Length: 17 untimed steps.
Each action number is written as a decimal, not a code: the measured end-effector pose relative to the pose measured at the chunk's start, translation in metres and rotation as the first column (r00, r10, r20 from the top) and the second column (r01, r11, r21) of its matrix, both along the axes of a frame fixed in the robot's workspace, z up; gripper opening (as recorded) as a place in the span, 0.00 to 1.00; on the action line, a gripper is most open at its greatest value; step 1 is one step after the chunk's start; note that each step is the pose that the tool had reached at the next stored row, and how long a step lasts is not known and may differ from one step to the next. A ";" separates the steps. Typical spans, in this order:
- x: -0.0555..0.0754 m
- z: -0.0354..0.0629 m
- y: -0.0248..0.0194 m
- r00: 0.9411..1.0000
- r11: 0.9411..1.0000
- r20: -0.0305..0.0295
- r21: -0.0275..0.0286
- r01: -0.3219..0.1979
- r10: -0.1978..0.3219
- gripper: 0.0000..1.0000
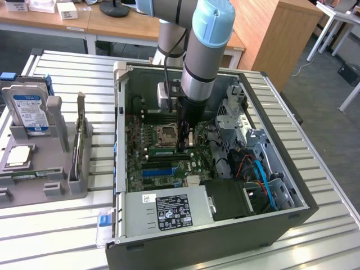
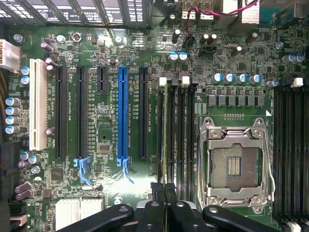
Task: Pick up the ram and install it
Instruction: 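Insert the ram into the slot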
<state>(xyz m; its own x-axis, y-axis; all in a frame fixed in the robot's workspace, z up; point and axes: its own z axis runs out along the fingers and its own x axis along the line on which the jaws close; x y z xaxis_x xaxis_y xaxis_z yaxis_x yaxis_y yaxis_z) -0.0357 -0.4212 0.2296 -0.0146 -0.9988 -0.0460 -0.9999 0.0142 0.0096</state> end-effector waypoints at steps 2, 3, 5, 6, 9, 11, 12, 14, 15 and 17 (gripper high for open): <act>0.000 0.0000 0.0000 1.000 1.000 0.000 0.000 -0.002 0.002 0.12; 0.000 0.0000 0.0000 1.000 1.000 0.000 0.000 -0.003 0.003 0.12; 0.000 0.0000 0.0000 1.000 1.000 0.000 0.000 -0.005 0.005 0.12; 0.000 0.0000 0.0000 1.000 1.000 0.000 0.000 -0.006 0.006 0.12; 0.000 0.0000 0.0000 1.000 1.000 0.000 0.000 -0.006 0.006 0.12; 0.000 -0.0001 0.0000 1.000 1.000 0.000 0.000 -0.006 0.006 0.12; 0.000 -0.0002 0.0000 1.000 1.000 0.000 0.000 -0.007 0.007 0.12; 0.000 -0.0003 0.0000 1.000 1.000 0.000 0.000 -0.007 0.007 0.12; 0.000 -0.0003 0.0000 1.000 1.000 0.000 0.000 -0.007 0.007 0.12; 0.000 -0.0005 0.0000 1.000 1.000 0.000 0.000 -0.007 0.007 0.12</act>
<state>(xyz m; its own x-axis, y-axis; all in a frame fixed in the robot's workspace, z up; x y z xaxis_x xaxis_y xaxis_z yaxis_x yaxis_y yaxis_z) -0.0357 -0.4212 0.2292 -0.0073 -0.9989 -0.0460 -0.9999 0.0069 0.0095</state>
